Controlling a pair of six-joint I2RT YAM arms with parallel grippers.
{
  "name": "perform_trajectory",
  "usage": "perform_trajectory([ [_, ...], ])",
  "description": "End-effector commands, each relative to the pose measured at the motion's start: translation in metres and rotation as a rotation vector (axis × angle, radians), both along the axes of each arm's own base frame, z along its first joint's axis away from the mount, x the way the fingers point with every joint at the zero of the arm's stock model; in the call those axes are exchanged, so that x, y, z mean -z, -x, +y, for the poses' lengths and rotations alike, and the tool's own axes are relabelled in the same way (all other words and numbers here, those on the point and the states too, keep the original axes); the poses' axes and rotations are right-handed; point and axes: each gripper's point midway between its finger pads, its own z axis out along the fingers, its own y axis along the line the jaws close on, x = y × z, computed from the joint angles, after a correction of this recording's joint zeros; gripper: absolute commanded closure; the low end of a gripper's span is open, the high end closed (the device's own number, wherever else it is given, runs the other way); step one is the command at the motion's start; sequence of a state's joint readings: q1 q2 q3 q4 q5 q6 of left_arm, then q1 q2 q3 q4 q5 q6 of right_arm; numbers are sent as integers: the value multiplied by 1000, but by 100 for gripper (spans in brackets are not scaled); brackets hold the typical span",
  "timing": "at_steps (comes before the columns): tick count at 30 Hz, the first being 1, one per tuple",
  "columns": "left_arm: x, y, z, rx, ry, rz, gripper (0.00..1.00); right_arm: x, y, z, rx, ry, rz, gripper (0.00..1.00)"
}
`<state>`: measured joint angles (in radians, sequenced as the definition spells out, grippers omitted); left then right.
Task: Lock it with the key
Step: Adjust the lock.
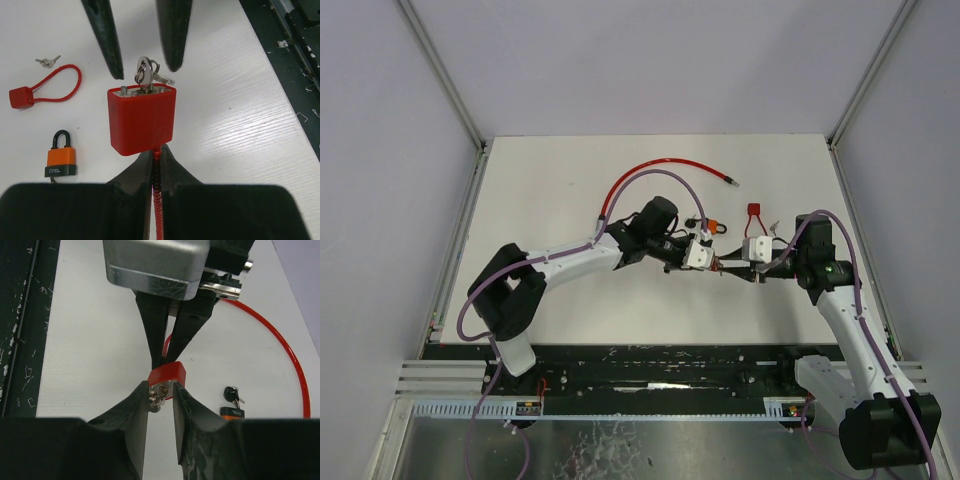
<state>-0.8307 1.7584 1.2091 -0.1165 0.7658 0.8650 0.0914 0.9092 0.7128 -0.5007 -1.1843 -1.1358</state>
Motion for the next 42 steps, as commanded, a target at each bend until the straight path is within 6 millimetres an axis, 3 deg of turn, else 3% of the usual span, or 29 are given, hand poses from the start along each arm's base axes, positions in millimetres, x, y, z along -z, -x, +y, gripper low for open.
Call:
perform_trajectory([
  [1, -26, -12, -7, -52, 82, -78, 100, -27, -4, 3, 54, -58, 53, 61],
  [5, -40, -20, -6, -124, 149, -107, 100, -53, -7, -3, 100, -119, 106, 42],
  [12, -80, -24, -6, -239, 337, -80, 100, -89, -30, -16, 268, -314, 335, 21],
  [15, -91, -25, -9, -268, 389, -21, 100, -90, -33, -16, 283, -365, 401, 15],
  [28, -97, -35, -30, -384, 433, 112, 100, -72, -46, -11, 325, -396, 510, 15],
  [36, -99, -39, -38, -432, 443, 128, 100, -50, -62, -6, 400, -395, 566, 26],
  [42, -98, -40, -41, -448, 443, 128, 100, -48, -62, -1, 397, -400, 563, 33],
])
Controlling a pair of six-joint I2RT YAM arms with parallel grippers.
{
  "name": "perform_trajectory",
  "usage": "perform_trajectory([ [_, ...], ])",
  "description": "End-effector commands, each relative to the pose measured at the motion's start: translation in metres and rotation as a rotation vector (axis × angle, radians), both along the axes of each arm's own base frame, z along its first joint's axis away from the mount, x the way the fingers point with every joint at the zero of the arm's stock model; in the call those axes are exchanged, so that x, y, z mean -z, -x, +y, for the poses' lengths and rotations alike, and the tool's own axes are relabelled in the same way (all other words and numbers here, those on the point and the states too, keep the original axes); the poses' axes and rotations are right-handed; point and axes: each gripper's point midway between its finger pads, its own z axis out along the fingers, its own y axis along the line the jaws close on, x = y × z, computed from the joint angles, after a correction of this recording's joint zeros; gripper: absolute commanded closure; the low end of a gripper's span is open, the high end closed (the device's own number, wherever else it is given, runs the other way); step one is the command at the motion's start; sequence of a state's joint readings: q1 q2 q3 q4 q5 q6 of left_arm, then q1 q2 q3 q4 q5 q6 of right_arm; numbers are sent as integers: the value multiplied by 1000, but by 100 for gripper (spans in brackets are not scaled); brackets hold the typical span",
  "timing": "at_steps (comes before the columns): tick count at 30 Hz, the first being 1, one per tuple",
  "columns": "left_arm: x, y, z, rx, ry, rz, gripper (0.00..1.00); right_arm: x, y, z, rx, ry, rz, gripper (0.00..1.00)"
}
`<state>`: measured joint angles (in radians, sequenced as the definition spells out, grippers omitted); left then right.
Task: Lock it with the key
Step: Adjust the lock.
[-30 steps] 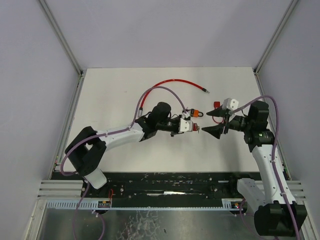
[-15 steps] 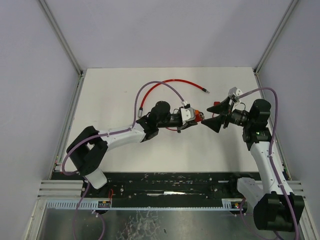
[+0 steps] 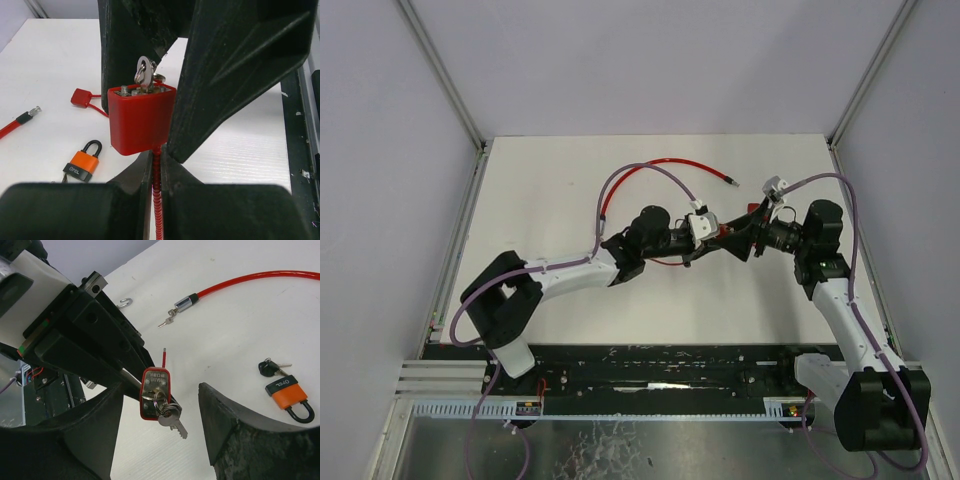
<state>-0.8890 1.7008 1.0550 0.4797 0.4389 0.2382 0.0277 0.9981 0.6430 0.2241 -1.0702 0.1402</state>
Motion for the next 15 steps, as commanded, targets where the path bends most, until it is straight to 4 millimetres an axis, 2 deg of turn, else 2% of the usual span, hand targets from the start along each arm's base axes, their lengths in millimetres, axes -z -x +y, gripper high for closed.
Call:
perform_trajectory([
  [1, -39, -10, -12, -31, 107, -68, 100, -13, -4, 4, 12, -10, -66, 35],
  [15, -37, -12, -18, -41, 100, -43, 100, -10, -6, 8, 9, -17, -49, 49],
])
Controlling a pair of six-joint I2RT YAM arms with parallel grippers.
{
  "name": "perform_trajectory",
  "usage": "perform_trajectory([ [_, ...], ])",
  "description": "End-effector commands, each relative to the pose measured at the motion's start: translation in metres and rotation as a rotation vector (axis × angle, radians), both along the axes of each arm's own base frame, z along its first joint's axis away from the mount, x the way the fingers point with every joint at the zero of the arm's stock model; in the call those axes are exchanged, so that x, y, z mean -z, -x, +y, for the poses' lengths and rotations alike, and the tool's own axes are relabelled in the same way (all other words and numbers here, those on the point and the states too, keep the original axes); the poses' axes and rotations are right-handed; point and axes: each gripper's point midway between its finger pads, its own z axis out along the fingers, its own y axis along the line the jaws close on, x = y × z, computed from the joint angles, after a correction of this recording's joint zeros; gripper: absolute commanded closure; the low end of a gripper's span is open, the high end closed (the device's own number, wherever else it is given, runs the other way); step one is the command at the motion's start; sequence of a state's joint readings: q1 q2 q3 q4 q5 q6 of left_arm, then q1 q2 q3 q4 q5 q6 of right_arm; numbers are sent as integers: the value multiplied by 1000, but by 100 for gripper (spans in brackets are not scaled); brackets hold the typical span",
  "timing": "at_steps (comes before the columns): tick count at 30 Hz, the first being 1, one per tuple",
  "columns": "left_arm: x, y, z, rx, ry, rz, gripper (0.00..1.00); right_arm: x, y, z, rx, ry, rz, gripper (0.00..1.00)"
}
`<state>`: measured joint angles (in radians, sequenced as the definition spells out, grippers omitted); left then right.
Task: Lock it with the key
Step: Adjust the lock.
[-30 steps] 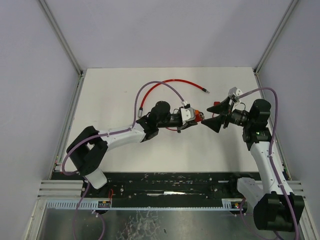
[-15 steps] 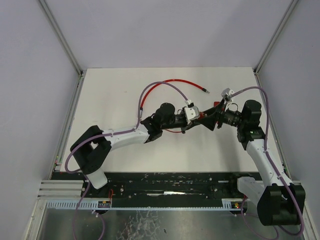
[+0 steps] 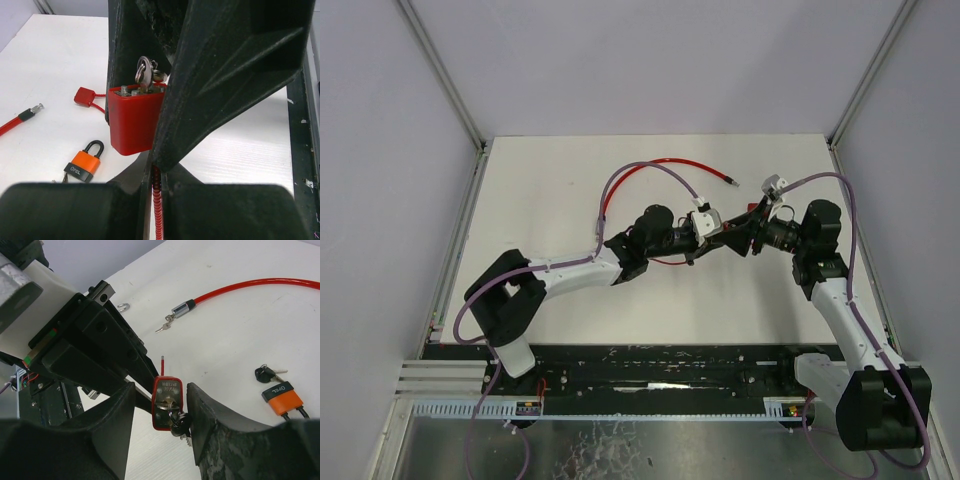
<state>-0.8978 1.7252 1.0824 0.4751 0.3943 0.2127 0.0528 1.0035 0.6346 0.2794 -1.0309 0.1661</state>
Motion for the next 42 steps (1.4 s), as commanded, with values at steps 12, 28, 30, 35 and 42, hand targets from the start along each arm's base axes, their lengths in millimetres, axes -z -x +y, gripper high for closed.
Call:
perform_trajectory([
  [12, -39, -3, -14, 7, 100, -57, 100, -16, -2, 5, -2, -29, -41, 89],
  [28, -39, 0, -17, 26, 109, -37, 100, -14, -9, 1, 46, -40, -56, 47],
  [30, -40, 1, -18, 31, 110, -36, 100, -13, -9, 2, 44, -43, -55, 51],
  [35, -39, 2, -18, 36, 108, -32, 100, -14, -8, 3, 31, -46, -54, 71],
  [42, -41, 0, -15, 17, 112, -34, 100, -45, -20, -34, 198, -10, -131, 25],
])
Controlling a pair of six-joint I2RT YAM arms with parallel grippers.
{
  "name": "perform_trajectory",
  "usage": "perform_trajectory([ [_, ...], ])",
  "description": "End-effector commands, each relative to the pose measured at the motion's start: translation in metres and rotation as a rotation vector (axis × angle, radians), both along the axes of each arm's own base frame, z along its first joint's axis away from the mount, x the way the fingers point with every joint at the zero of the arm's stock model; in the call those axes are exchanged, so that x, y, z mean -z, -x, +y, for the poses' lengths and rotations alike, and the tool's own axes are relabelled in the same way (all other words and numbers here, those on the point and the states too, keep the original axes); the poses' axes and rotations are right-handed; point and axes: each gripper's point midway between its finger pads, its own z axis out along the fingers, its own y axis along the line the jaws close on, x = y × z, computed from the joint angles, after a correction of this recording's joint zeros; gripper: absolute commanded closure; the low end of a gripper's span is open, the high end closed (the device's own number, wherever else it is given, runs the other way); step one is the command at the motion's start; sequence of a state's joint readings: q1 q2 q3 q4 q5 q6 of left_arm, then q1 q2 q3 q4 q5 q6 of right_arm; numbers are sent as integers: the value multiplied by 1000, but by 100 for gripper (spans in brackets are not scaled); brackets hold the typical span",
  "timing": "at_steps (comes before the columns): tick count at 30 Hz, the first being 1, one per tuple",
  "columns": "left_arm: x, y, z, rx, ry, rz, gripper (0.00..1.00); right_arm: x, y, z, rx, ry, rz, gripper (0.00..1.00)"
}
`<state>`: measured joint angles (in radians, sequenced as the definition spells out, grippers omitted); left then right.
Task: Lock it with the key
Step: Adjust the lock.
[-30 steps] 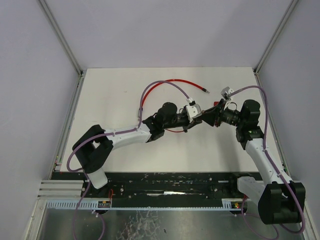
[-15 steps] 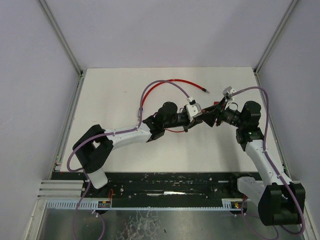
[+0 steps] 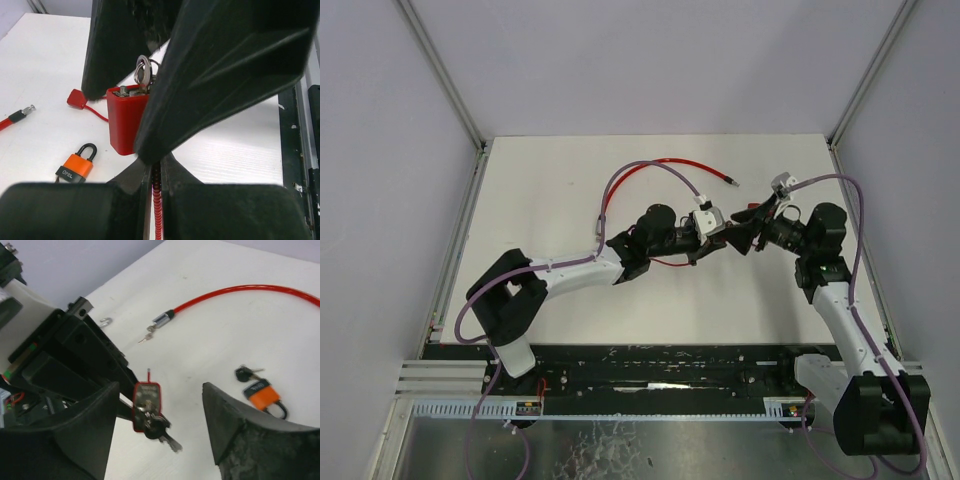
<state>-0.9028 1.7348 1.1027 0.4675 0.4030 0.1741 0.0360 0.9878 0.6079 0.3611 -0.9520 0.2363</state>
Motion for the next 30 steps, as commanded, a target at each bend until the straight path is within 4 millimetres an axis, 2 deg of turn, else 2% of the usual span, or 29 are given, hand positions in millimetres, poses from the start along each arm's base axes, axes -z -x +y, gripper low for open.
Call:
perform_trajectory([
  [1, -38, -5, -9, -3, 100, -68, 100, -47, -4, -30, 104, 20, -134, 25],
  [4, -38, -7, -8, -12, 105, -55, 100, -59, 12, -31, 47, 11, -162, 25],
  [8, -41, -14, -4, -37, 124, -28, 100, -55, 26, -25, -53, 9, -163, 30],
  [10, -43, -17, -2, -51, 138, -7, 100, -51, 31, -22, -88, 2, -161, 39],
  [13, -43, -26, 2, -77, 161, 37, 100, -45, 35, -19, -123, -2, -149, 59],
  [16, -45, -33, 5, -104, 182, 78, 100, -36, 37, -18, -148, -2, -131, 70],
  [19, -47, -35, 7, -116, 195, 88, 100, -24, 35, -13, -173, -11, -85, 70],
  [24, -50, -34, 8, -116, 215, 83, 100, -5, 24, -2, -144, -14, -45, 55],
  [30, -55, -29, 8, -95, 233, 76, 100, -7, 7, -8, 1, -113, -78, 47],
])
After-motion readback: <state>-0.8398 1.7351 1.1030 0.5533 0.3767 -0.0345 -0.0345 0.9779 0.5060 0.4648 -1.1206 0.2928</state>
